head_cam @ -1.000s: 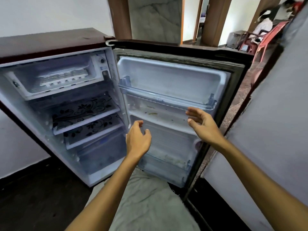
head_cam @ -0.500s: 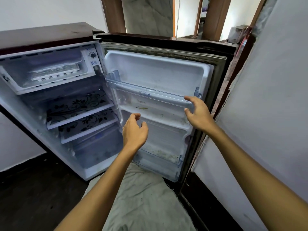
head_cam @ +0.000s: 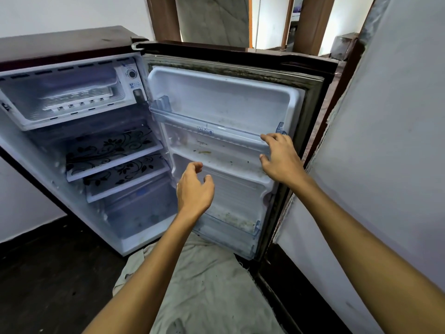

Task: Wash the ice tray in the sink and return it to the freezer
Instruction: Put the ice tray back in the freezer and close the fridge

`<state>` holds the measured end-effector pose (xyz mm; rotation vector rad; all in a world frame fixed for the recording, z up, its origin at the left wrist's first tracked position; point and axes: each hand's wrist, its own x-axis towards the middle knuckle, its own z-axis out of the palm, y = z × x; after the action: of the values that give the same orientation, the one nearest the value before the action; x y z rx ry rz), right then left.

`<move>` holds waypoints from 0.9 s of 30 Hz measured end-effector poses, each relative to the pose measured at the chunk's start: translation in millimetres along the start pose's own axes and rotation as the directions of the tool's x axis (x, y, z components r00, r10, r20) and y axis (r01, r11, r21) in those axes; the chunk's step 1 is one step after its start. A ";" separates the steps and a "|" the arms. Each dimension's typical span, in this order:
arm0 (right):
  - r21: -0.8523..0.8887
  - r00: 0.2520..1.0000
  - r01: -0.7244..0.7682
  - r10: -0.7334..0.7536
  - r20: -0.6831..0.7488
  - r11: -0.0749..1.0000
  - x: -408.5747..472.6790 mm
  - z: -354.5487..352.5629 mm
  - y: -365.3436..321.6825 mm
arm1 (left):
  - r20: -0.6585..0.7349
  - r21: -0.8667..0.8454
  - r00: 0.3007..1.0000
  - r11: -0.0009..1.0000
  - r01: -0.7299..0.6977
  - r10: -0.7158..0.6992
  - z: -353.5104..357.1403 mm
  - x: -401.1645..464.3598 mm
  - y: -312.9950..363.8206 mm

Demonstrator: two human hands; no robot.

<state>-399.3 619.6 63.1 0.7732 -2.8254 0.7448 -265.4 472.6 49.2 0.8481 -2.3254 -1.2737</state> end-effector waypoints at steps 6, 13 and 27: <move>-0.066 0.999 0.046 -0.047 -0.002 0.997 -14.4 2.1 -17.0 | -0.002 -0.039 1.000 0.999 0.012 -0.012 -0.4 -9.9 -5.9; -0.130 0.991 0.133 -0.129 0.032 0.983 -44.1 5.1 -53.8 | -0.022 -0.075 0.999 0.996 0.041 -0.043 -8.3 -24.1 -17.9; 0.055 0.937 0.296 -0.301 0.180 0.954 -98.6 33.2 -168.6 | -0.250 -0.154 0.959 0.983 0.096 -0.133 -79.6 -41.4 -57.1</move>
<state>-228.4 521.2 83.1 1.3042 -2.7612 0.6944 -170.3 425.6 42.2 1.0465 -1.9832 -1.2707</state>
